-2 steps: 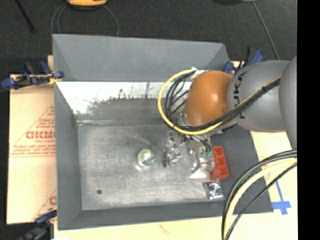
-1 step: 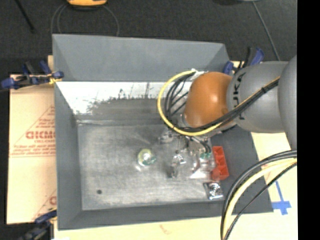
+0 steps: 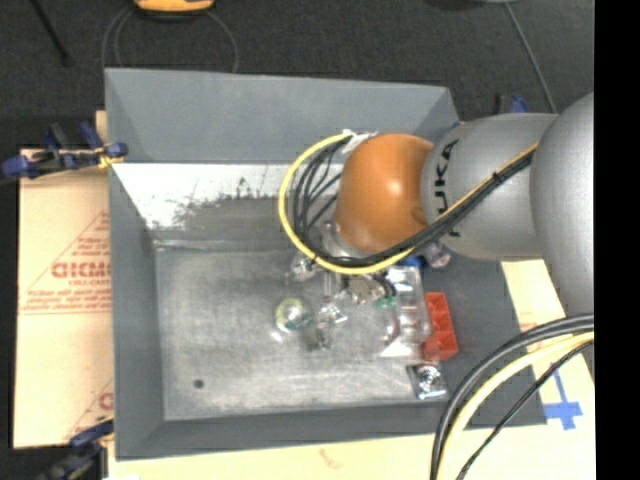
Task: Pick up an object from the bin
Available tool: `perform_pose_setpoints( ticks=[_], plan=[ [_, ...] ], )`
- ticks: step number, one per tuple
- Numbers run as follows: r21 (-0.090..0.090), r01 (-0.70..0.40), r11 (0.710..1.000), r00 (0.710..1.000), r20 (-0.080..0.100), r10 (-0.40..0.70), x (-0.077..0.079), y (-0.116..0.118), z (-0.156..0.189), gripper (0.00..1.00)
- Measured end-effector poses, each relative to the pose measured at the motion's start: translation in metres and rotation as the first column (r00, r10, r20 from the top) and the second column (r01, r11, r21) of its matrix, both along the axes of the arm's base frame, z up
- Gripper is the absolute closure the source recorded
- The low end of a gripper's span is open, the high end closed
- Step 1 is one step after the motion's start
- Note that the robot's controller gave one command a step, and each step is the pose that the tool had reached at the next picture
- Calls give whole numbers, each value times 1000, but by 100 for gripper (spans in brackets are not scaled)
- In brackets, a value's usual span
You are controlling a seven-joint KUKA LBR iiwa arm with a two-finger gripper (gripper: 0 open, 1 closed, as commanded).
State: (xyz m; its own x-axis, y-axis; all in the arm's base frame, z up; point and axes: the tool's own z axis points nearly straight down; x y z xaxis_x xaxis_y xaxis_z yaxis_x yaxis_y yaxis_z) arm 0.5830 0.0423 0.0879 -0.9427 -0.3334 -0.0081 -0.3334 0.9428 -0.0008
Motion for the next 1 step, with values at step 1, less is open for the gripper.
perform_pose_setpoints(
  ticks=[1],
  plan=[
    [-3,-11,1000,1000,0,11,4,17,-14,0]
  ],
)
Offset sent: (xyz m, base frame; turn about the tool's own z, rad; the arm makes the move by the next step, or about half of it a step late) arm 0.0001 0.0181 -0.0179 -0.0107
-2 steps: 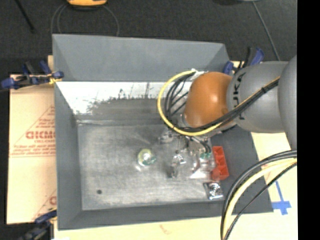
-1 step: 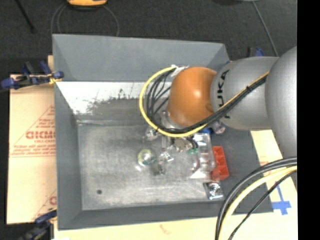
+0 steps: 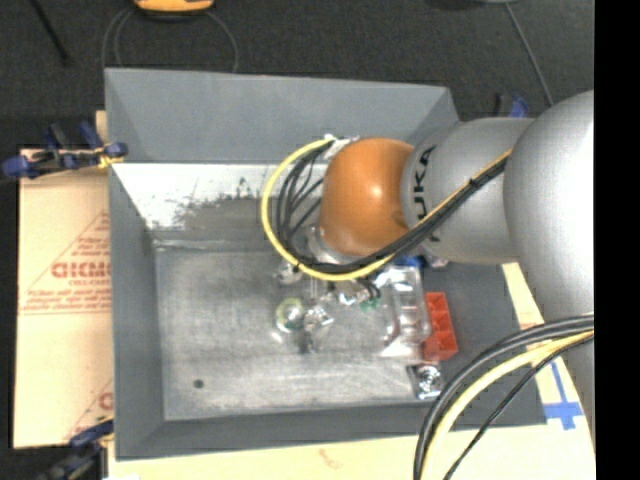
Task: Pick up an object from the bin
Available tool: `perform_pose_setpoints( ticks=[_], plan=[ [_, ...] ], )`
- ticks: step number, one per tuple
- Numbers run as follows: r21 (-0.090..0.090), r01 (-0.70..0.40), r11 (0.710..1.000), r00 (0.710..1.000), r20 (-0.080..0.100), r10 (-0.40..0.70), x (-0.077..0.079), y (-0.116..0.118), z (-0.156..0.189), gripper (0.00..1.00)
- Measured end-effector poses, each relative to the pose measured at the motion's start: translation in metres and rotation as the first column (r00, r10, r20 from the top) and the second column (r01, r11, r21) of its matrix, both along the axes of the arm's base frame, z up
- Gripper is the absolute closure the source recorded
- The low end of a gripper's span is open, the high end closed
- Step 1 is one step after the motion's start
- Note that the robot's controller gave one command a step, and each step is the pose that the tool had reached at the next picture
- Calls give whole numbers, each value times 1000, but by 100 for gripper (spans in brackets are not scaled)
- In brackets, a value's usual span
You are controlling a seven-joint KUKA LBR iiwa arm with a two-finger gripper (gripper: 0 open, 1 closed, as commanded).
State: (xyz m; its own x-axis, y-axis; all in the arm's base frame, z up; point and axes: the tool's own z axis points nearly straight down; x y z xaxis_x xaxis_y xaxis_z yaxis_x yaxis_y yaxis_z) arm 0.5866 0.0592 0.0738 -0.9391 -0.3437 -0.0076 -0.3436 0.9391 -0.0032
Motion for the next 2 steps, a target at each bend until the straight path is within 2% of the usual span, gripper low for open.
perform_pose_setpoints(
  ticks=[1,2],
  plan=[
    [4,4,1000,1000,8,-4,2,1,3,100],
    [0,-46,999,999,5,46,1,-2,131,100]
  ],
)
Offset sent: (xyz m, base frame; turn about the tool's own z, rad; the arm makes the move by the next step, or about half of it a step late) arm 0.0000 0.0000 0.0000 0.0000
